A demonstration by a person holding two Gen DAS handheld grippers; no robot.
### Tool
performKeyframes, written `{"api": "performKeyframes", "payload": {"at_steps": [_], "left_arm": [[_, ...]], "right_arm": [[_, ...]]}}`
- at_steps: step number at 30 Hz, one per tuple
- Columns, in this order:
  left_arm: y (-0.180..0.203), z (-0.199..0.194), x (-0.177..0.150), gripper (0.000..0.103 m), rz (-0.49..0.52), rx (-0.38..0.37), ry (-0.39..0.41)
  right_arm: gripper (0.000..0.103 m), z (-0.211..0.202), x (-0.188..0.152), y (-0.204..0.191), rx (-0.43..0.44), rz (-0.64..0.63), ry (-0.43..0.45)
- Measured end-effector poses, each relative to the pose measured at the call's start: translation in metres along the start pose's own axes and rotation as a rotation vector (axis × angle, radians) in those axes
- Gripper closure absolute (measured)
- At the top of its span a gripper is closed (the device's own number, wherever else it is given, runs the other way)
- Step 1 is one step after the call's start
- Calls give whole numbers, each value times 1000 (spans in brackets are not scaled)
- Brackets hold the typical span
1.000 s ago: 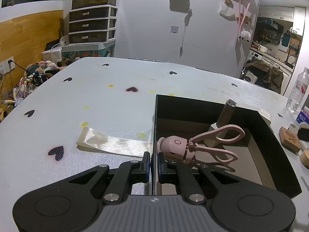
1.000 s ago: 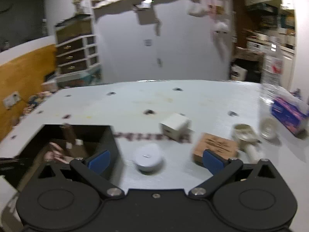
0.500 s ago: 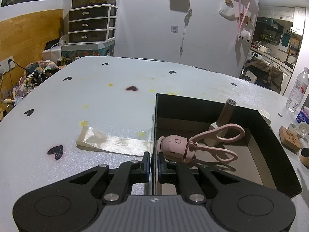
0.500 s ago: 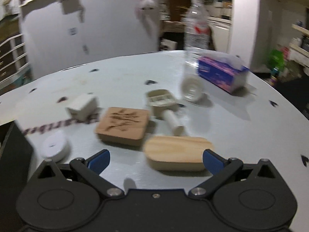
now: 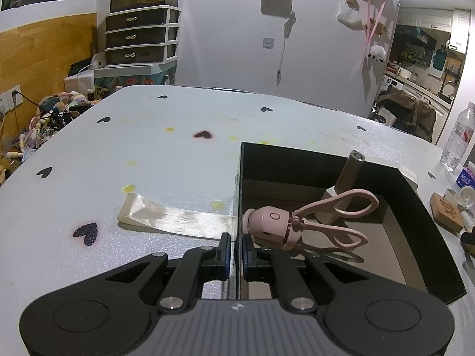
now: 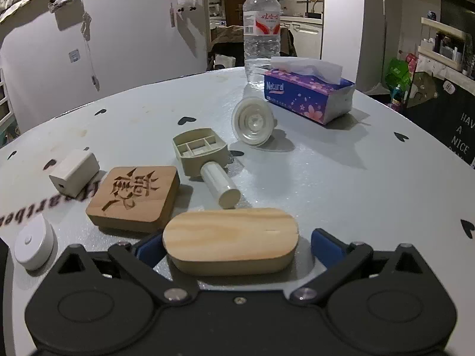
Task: Organize rigid objects
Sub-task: 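Grasp the wooden oval block with the right gripper, then place the wooden oval block into the black box and release it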
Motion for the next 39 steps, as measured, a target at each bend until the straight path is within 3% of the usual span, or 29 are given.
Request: {"api": "performKeyframes", "payload": {"at_steps": [2,8,11,15,20,27,33,39], "left_arm": [[0,0,-1,95,0,0,-1],[-1,2,-3,95,0,0,-2],[-1,2,-3,95,-1,0,-3],[-1,2,-3,95,0,-1,-3],[0,2,-2,95,-3,-4,-5],[-1,1,-1,95,-8,-5,-6],[1,1,-1,95,-6,-6,-9],[-1,1,0,95,-10,-3,-14]], "right_arm": [[13,-2,2,0,4,1,10],[14,-11,6,-2,37,3,7],[14,-27,17,-14,124,-6,55],[14,-58,32,-49,351,-81,116],[14,-97,36,-108,710,-345,153],[14,-131,40,-168,1026,-695,167],[14,-134,29,-202,1168,-965,124],[14,-127,18,-221,1216,-1123,76]]}}
Point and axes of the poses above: each gripper's, at about its wrist camera, not at the fingertips, and z roughly the way its jaws point, y to its right, x to its top, the point moved 5 cm from there along z, roughly the way its jaws point, and after that the axes turned 11 degrees about y, right-handed, at the moved point
